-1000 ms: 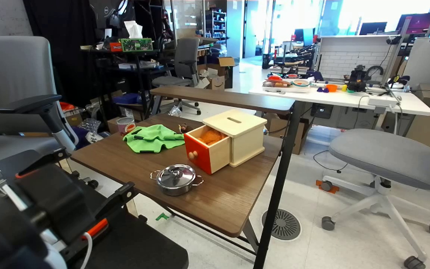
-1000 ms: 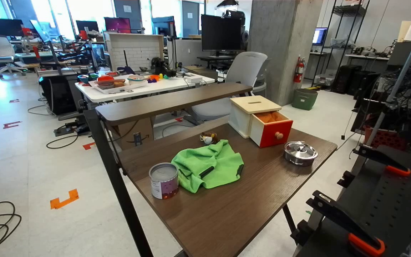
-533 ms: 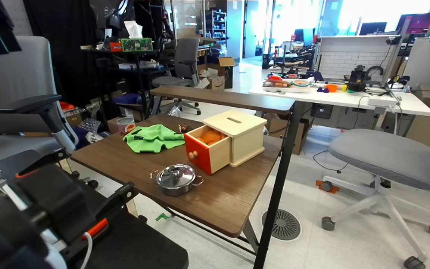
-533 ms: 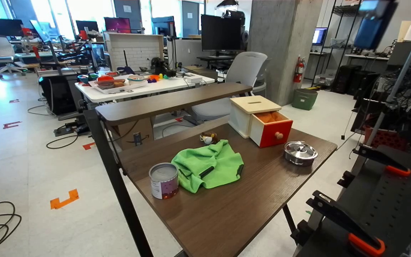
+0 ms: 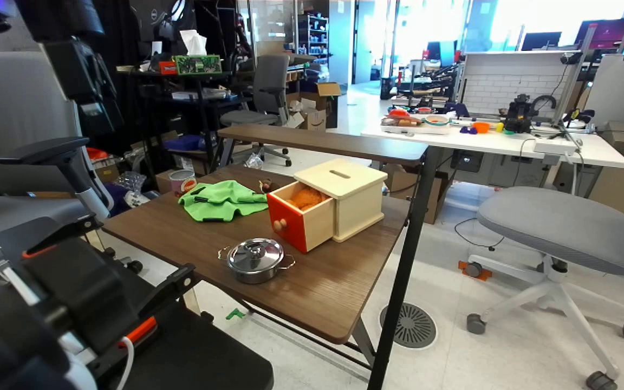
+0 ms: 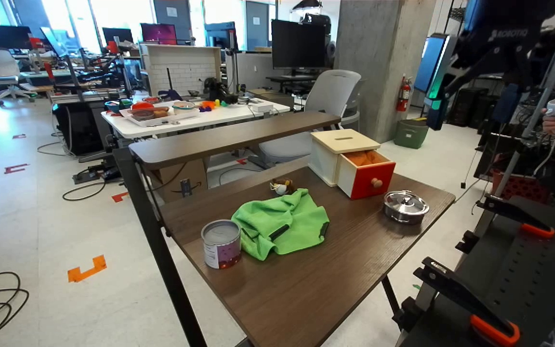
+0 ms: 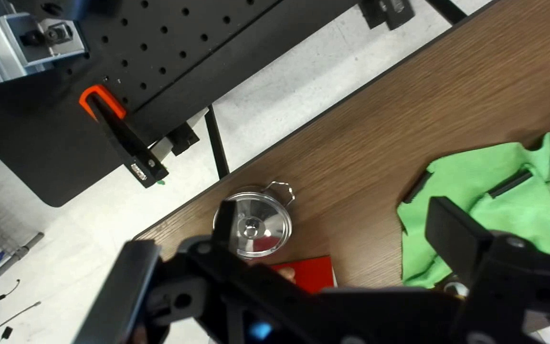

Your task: Close the drawer then put the pot of the lid on the table

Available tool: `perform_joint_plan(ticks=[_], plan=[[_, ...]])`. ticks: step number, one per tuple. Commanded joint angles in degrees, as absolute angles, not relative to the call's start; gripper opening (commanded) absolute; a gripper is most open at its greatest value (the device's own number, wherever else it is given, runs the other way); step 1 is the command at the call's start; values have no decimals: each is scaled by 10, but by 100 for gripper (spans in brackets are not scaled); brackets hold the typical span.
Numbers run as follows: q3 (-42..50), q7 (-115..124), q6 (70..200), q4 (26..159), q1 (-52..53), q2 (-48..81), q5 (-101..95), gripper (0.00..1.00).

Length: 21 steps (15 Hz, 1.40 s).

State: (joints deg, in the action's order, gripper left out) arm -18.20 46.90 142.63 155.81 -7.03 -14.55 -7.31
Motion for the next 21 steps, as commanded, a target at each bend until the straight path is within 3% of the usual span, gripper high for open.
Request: perform_joint_plan(ticks=[1,8,16,21], plan=[[-139,478,1461,1514,-88,-53,-171,100],[-13,473,1574,1419,-55,117,-301,100],[110,451,1632,1306,41,282,-257,100],[125,421,1639,1250,70,356,-198,100]])
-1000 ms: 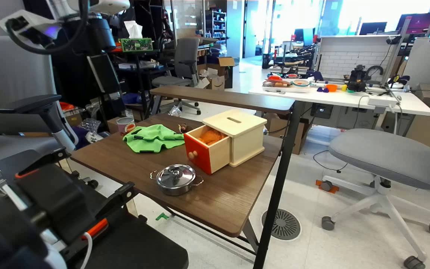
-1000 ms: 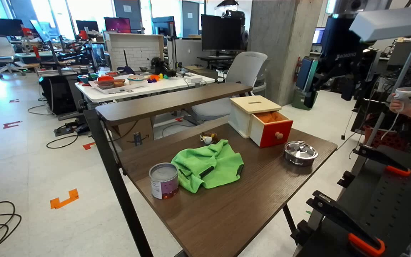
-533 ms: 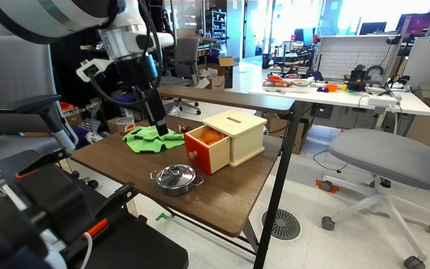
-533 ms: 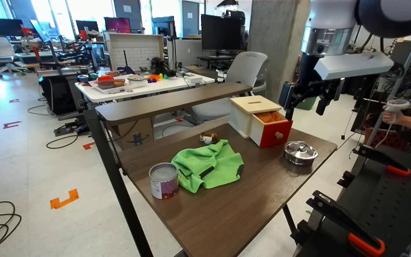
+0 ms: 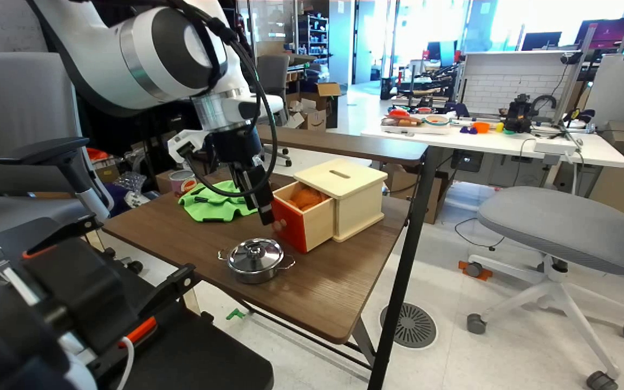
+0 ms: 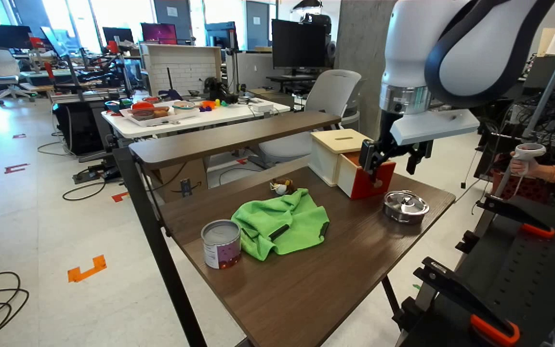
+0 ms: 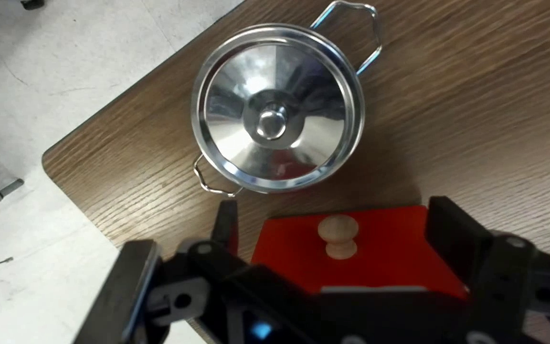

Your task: Close the drawer then put the pot of the lid on the table

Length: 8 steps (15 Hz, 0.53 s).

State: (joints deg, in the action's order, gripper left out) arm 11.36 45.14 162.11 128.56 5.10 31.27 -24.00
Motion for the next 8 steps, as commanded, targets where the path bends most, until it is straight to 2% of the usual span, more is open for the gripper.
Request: perform_joint_plan(ticks=[1,8], plan=[[124,412,1636,1242,72,363,-182,100],[129,363,1629,1185,74,396,-102,100]])
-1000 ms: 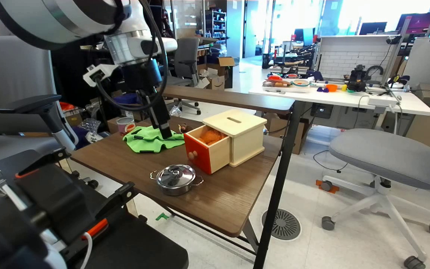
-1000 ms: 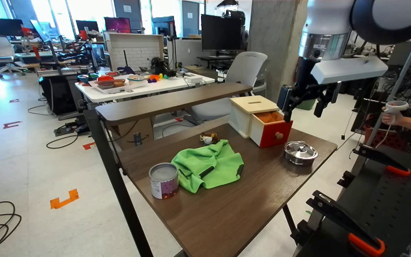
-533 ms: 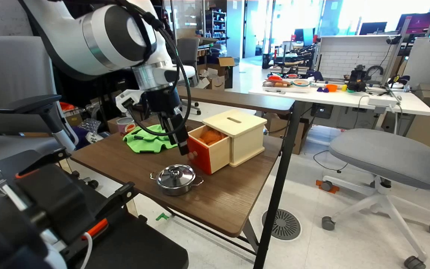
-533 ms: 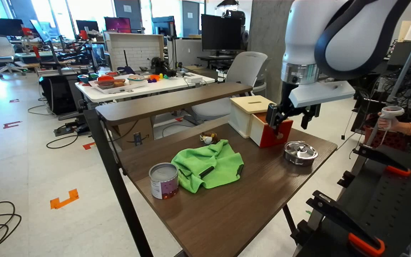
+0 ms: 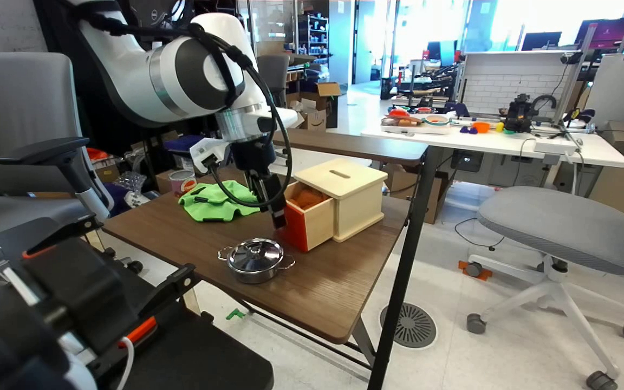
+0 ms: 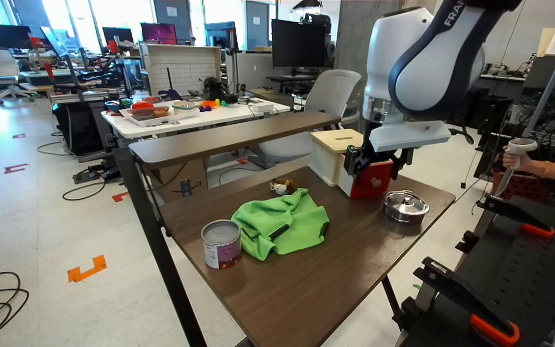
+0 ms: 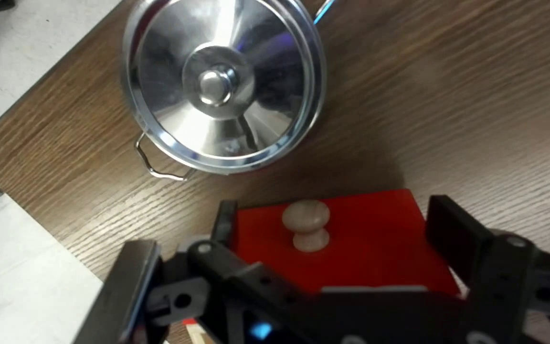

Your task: Close the drawer then put the pot of the lid on the table

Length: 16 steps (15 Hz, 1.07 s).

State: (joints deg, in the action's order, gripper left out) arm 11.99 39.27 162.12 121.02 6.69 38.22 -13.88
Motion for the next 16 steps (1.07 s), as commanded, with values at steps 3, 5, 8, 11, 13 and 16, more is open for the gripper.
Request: perform_joint_plan(ticks=[3,5,8,11,13,16], plan=[[133,351,1624,1168,77,402,-82,100],[133,345,1621,1158,71,405,-67,100],[137,338,1616,1141,66,412,-46,100],[144,334,1612,1126,60,419,-28,100],[149,334,1612,1118,59,424,-20,100],[157,336,1612,1112,61,428,-15,100]])
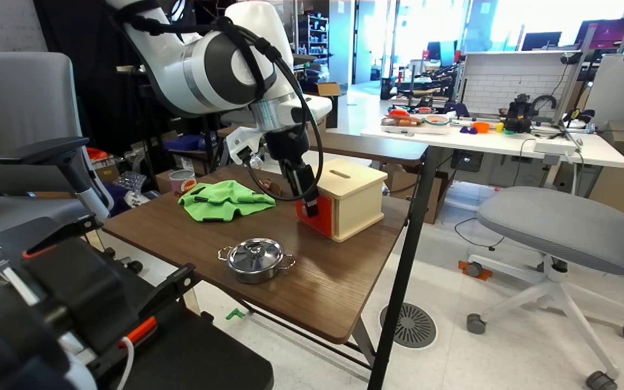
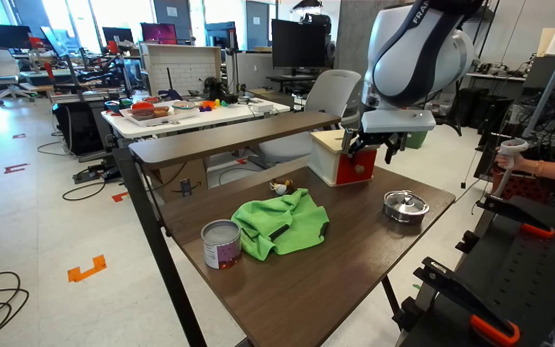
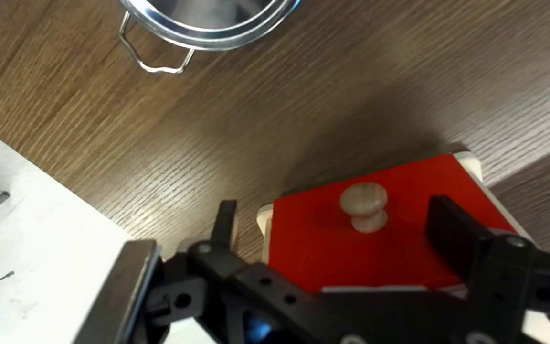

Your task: Close the drawer then put the pot of the lid on the table

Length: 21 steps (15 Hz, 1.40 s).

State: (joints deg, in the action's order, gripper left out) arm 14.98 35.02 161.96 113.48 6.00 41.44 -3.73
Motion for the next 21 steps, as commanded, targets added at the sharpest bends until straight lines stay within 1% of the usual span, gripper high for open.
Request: perform_joint_plan(ticks=[1,5,8,15,18,21], plan=[[165,340,1613,1109,69,432,-19,100],[171,337,1612,1108,74,436,-23,100],[178,326,1599,1134,83,422,-35,100],[173,246,1674,1309,109,302,-49,100],[152,213,1717,1374,95,252,-31,100],[118,173,1724,1417,50,222,-8,100]])
